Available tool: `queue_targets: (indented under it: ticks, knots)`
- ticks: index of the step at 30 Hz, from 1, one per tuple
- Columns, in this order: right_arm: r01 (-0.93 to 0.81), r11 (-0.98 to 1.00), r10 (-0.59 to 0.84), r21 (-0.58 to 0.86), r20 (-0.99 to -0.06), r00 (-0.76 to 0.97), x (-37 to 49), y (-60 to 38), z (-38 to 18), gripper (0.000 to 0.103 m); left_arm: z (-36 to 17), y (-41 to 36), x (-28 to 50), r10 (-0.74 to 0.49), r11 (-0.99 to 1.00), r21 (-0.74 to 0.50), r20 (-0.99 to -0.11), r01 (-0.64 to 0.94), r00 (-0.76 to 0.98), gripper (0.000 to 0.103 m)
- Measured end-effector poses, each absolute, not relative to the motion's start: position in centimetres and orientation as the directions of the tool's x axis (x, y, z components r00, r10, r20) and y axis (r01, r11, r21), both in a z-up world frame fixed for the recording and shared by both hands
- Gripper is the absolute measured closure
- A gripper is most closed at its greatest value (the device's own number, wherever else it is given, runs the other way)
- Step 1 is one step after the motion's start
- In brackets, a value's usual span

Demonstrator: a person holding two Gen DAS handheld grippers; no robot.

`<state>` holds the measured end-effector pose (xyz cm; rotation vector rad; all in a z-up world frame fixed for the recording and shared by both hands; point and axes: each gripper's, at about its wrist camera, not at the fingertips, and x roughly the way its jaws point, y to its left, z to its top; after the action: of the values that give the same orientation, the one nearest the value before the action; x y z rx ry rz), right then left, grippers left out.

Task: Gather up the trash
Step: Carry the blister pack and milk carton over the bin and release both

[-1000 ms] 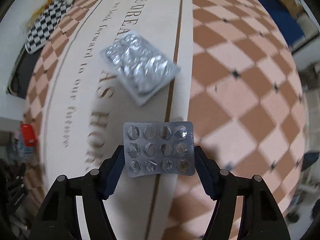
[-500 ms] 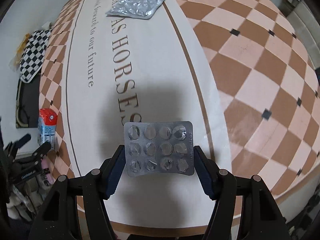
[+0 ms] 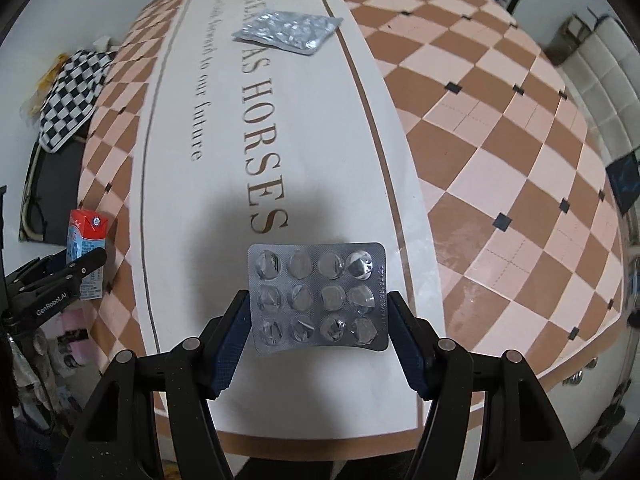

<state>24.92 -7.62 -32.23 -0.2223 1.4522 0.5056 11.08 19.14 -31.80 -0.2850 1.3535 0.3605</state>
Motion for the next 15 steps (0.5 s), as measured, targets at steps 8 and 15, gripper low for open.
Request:
queue_targets:
  ticks: [8, 15]
  knots:
    - [-0.542, 0.814, 0.286, 0.211, -0.956, 0.057, 20.5, -11.5, -30.1, 0.035, -27.4, 10.7, 5.6, 0.128, 0.861, -0.016, -0.96, -0.509, 0.247, 0.054]
    - [-0.6, 0.743, 0.36, 0.297, -0.933, -0.017, 13.8, -21.0, -29.7, 0.035, -26.4, 1.1, -0.7, 0.081, 0.815, -0.095, -0.958, -0.572, 0.274, 0.054]
